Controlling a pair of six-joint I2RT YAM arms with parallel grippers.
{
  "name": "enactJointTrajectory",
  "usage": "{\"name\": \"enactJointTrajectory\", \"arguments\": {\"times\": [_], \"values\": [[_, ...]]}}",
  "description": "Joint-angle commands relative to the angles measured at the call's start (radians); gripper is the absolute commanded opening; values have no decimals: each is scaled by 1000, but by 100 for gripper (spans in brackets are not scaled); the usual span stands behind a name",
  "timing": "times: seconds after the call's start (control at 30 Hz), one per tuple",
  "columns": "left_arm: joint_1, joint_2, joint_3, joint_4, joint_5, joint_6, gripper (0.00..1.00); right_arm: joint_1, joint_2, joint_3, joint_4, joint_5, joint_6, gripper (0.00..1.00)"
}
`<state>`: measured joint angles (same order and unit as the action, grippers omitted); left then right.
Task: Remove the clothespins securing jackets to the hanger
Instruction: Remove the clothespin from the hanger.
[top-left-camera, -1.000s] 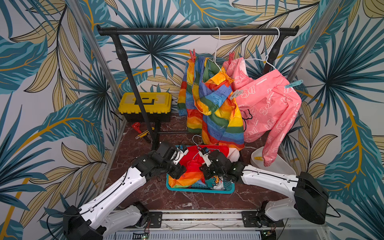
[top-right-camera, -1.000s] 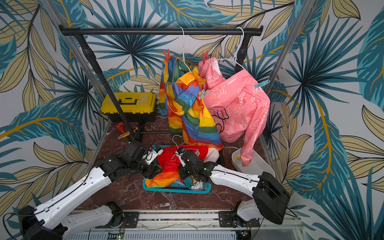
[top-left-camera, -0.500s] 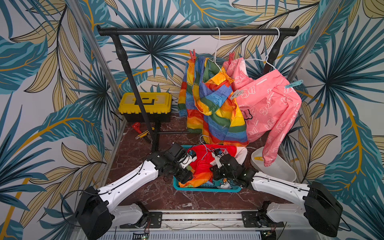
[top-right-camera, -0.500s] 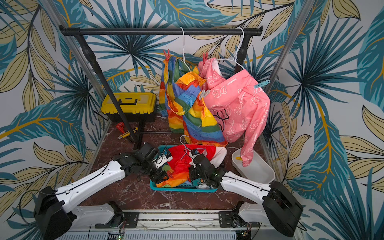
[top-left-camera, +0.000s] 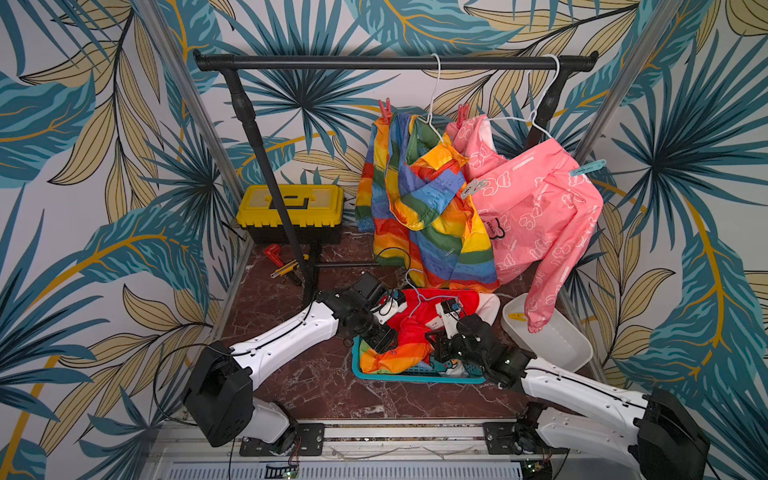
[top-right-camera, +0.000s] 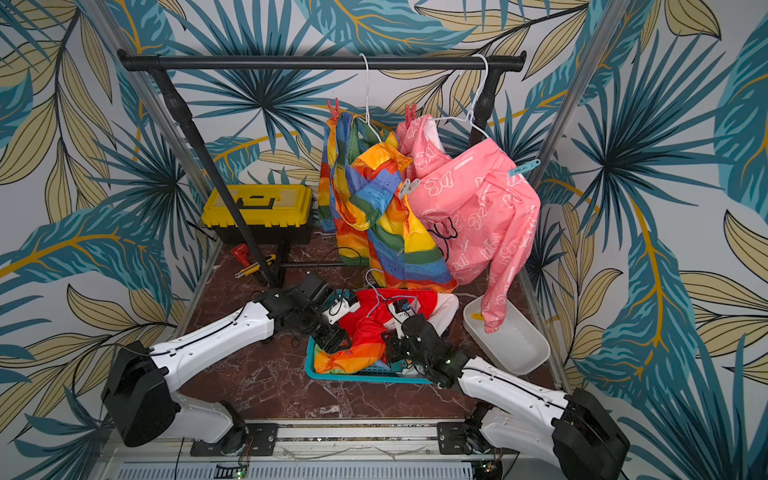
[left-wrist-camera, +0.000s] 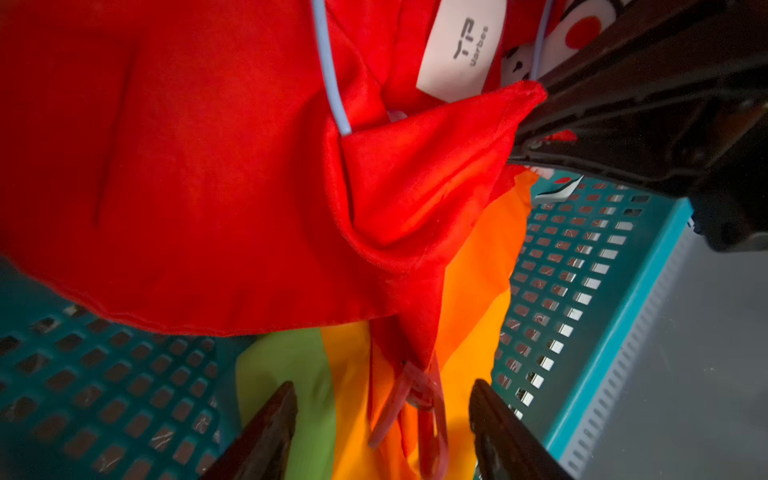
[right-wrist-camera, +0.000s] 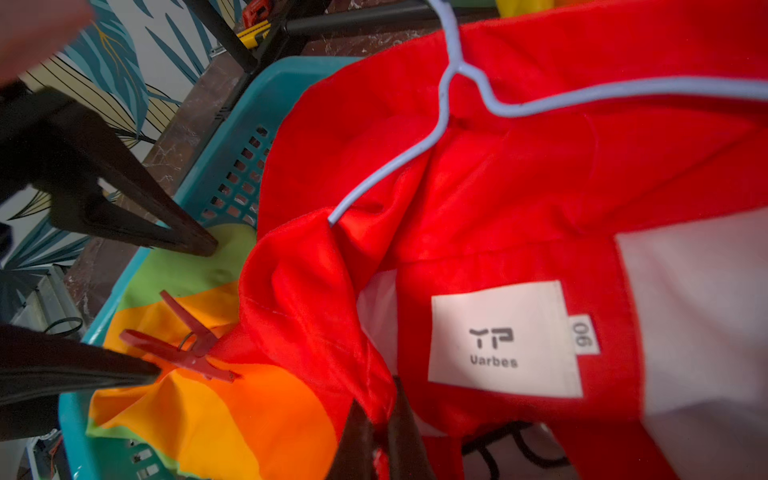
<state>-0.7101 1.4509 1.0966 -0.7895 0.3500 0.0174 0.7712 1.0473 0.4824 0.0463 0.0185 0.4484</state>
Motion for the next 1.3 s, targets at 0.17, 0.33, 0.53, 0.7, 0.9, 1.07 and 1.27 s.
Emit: {"name": "enactJointTrajectory", "arguments": {"times": [0.17,0.33,0.53,0.7,0.9,1.07,1.27], "values": [[5,-13,6,10,65,22,59,-10,4,-13,-33,23,-20,0],[17,-32,-15,9,96,21,47,-12,8,-8,-35,24,-25,0],[17,-60,-36,9,98,19,42,-18,-2,4,-54,28,-36,0],[14,-85,-65,10,85,24,50,-24,-3,13,-66,24,-40,0],[14,-66,-49,10,87,18,45,-27,8,22,-62,17,-40,0],[13,-29,-27,10,105,19,46,-27,17,25,-57,11,-40,0],[8,-14,-4,12,101,23,48,-27,28,27,-52,6,-40,0]]}}
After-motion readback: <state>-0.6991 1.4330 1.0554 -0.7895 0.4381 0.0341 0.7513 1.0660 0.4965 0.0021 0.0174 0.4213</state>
